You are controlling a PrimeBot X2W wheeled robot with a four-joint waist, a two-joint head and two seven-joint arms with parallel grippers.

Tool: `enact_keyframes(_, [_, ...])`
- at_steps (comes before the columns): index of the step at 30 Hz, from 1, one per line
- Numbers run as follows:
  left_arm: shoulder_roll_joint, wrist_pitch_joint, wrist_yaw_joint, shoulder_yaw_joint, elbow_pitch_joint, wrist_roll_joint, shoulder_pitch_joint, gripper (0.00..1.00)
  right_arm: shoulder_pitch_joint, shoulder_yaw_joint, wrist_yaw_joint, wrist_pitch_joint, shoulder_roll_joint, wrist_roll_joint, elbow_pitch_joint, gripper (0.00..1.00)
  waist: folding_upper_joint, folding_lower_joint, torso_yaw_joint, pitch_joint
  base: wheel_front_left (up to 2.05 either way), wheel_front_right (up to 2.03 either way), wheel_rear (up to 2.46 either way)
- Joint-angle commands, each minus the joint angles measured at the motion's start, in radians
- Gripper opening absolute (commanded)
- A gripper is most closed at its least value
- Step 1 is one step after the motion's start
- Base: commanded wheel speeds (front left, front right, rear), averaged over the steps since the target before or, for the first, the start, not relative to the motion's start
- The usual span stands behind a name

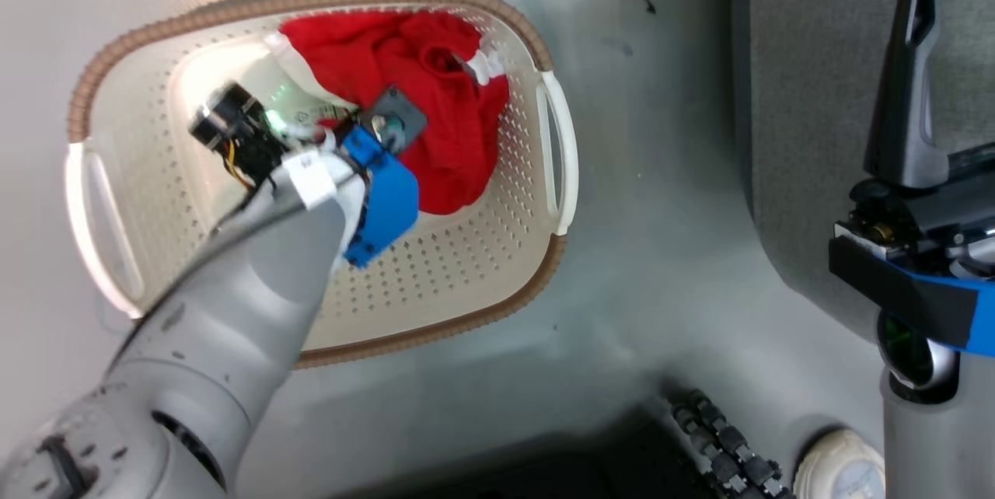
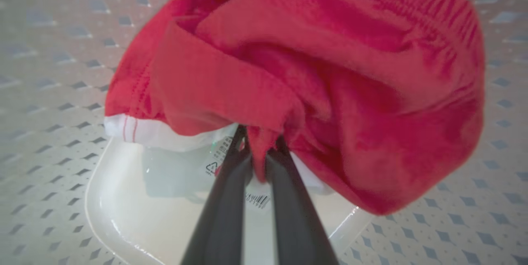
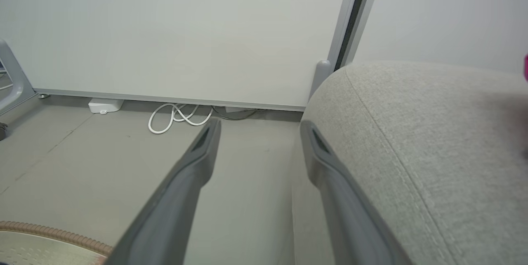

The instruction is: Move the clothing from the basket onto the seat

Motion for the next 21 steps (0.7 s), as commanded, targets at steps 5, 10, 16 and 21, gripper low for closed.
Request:
enact_keyframes(5, [-0.016, -0.080, -0.010, -0.002, -0.002, -0.015, 0.080, 0.00, -0.012, -0.006, 0.000, 0.000, 0.001, 0.005, 0.033, 1.00, 0.0000, 0.0000, 0.025, -0.091, 0.00, 0.00, 0.00])
enact_keyframes(10, [-0.025, -0.147, -0.029, -0.001, -0.013, -0.034, 0.132, 0.00, 0.005, -0.011, 0.000, 0.000, 0.001, 0.003, 0.079, 1.00, 0.0000, 0.0000, 0.043, -0.183, 0.00, 0.00, 0.00])
enact_keyframes(16, [-0.028, -0.242, -0.054, 0.007, -0.016, -0.061, 0.200, 0.00, 0.039, -0.023, 0.000, 0.000, 0.001, -0.002, 0.122, 1.00, 0.0000, 0.0000, 0.069, -0.303, 0.00, 0.00, 0.00])
enact_keyframes(21, [-0.030, -0.275, -0.065, 0.012, -0.032, -0.084, 0.240, 0.00, 0.068, -0.028, 0.000, 0.000, 0.001, -0.007, 0.164, 1.00, 0.0000, 0.0000, 0.091, -0.398, 0.00, 0.00, 0.00])
